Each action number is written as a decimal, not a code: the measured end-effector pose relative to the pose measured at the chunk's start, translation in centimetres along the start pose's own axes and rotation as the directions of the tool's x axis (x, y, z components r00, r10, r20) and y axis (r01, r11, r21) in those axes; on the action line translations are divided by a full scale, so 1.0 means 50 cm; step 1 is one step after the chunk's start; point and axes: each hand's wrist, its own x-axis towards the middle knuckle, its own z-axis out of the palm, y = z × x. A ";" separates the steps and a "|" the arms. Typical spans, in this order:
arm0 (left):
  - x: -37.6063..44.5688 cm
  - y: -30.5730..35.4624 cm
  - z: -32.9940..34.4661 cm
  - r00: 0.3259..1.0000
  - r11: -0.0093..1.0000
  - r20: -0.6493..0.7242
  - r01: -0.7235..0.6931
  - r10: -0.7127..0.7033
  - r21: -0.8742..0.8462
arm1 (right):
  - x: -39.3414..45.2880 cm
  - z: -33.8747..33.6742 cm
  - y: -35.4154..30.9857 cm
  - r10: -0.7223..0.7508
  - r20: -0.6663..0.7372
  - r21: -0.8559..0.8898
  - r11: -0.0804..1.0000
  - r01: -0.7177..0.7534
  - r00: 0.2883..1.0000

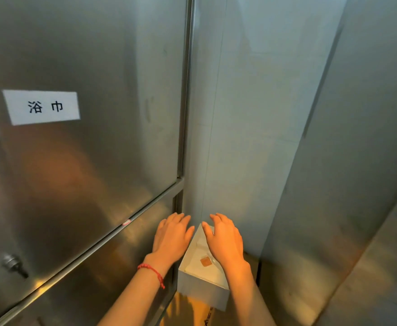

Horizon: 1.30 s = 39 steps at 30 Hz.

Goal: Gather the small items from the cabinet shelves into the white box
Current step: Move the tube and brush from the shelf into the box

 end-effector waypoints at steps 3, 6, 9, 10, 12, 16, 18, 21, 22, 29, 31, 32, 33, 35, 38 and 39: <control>-0.031 0.003 -0.023 0.999 0.999 -0.035 0.042 -0.042 0.017 | -0.025 -0.018 -0.012 -0.040 0.005 0.004 0.999 0.040 0.999; -0.060 0.005 -0.046 0.995 0.996 -0.066 0.076 -0.073 0.040 | -0.043 -0.033 -0.025 -0.094 0.002 -0.002 0.996 0.094 0.996; -0.093 0.001 -0.069 0.990 0.993 -0.097 0.108 -0.102 0.049 | -0.061 -0.041 -0.043 -0.147 0.005 0.008 0.989 0.147 0.989; -0.105 -0.001 -0.076 0.988 0.992 -0.108 0.115 -0.108 0.056 | -0.068 -0.043 -0.050 -0.162 0.008 0.015 0.987 0.162 0.987; -0.128 -0.004 -0.089 0.983 0.988 -0.133 0.138 -0.127 0.073 | -0.081 -0.046 -0.062 -0.185 0.011 0.025 0.982 0.185 0.983; -0.173 -0.016 -0.115 0.975 0.981 -0.150 0.178 -0.165 0.080 | -0.104 -0.049 -0.092 -0.247 0.009 0.008 0.969 0.247 0.969; -0.196 -0.026 -0.128 0.969 0.974 -0.158 0.206 -0.190 0.093 | -0.119 -0.049 -0.112 -0.276 0.015 0.011 0.961 0.276 0.961; -0.227 -0.042 -0.149 0.960 0.962 -0.168 0.246 -0.225 0.120 | -0.135 -0.051 -0.145 -0.319 0.015 0.024 0.948 0.319 0.948; -0.236 -0.048 -0.156 0.957 0.959 -0.173 0.256 -0.234 0.122 | -0.140 -0.052 -0.156 -0.338 0.015 0.023 0.941 0.338 0.941; -0.300 -0.096 -0.202 0.940 0.949 -0.206 0.296 -0.271 0.104 | -0.175 -0.047 -0.229 -0.409 0.025 0.030 0.912 0.408 0.912; -0.320 -0.111 -0.214 0.936 0.947 -0.212 0.306 -0.281 0.099 | -0.188 -0.044 -0.248 -0.425 0.025 0.034 0.905 0.424 0.905; -0.331 -0.119 -0.220 0.934 0.946 -0.215 0.310 -0.285 0.095 | -0.196 -0.042 -0.258 -0.432 0.029 0.041 0.902 0.430 0.902; -0.340 -0.127 -0.226 0.933 0.946 -0.217 0.312 -0.287 0.092 | -0.203 -0.040 -0.268 -0.438 0.031 0.050 0.898 0.436 0.898; -0.359 -0.142 -0.237 0.930 0.944 -0.223 0.317 -0.291 0.091 | -0.218 -0.036 -0.288 -0.447 0.025 0.061 0.894 0.445 0.894; -0.389 -0.161 -0.251 0.928 0.942 -0.226 0.324 -0.297 0.092 | -0.241 -0.036 -0.315 -0.457 0.011 0.070 0.888 0.455 0.890; -0.400 -0.166 -0.255 0.926 0.940 -0.226 0.328 -0.301 0.091 | -0.251 -0.036 -0.323 -0.461 0.007 0.075 0.885 0.459 0.887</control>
